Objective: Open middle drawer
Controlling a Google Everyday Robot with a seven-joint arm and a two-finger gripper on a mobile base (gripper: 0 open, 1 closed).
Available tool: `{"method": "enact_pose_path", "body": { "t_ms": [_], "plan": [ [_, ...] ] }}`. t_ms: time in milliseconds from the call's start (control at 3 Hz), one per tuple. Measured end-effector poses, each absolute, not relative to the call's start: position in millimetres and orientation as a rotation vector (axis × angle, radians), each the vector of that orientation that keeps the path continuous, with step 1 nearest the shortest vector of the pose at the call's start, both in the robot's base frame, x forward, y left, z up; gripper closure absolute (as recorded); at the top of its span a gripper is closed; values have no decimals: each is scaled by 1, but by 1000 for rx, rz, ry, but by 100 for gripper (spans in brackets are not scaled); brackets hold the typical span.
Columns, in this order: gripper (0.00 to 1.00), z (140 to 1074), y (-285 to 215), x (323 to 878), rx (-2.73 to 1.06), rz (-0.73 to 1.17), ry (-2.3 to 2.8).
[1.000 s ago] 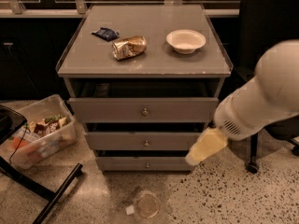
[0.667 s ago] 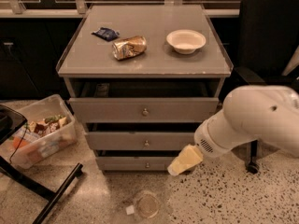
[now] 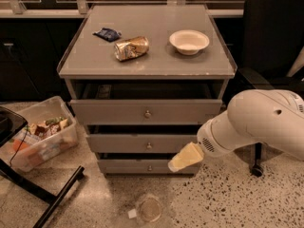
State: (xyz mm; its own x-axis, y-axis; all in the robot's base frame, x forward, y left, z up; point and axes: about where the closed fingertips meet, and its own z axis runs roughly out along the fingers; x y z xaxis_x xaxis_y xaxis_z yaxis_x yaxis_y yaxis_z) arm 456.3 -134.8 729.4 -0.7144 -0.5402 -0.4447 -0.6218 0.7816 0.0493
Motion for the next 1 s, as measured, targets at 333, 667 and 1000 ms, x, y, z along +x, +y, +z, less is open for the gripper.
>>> {"method": "enact_pose_path", "body": {
  "t_ms": [333,667,1000],
  "plan": [
    [0,710,-134,469,-846,310,2571],
    [0,668,-133,501,-788,357,2596],
    [0,617,-131,537,-722,419,2604]
  ]
}}
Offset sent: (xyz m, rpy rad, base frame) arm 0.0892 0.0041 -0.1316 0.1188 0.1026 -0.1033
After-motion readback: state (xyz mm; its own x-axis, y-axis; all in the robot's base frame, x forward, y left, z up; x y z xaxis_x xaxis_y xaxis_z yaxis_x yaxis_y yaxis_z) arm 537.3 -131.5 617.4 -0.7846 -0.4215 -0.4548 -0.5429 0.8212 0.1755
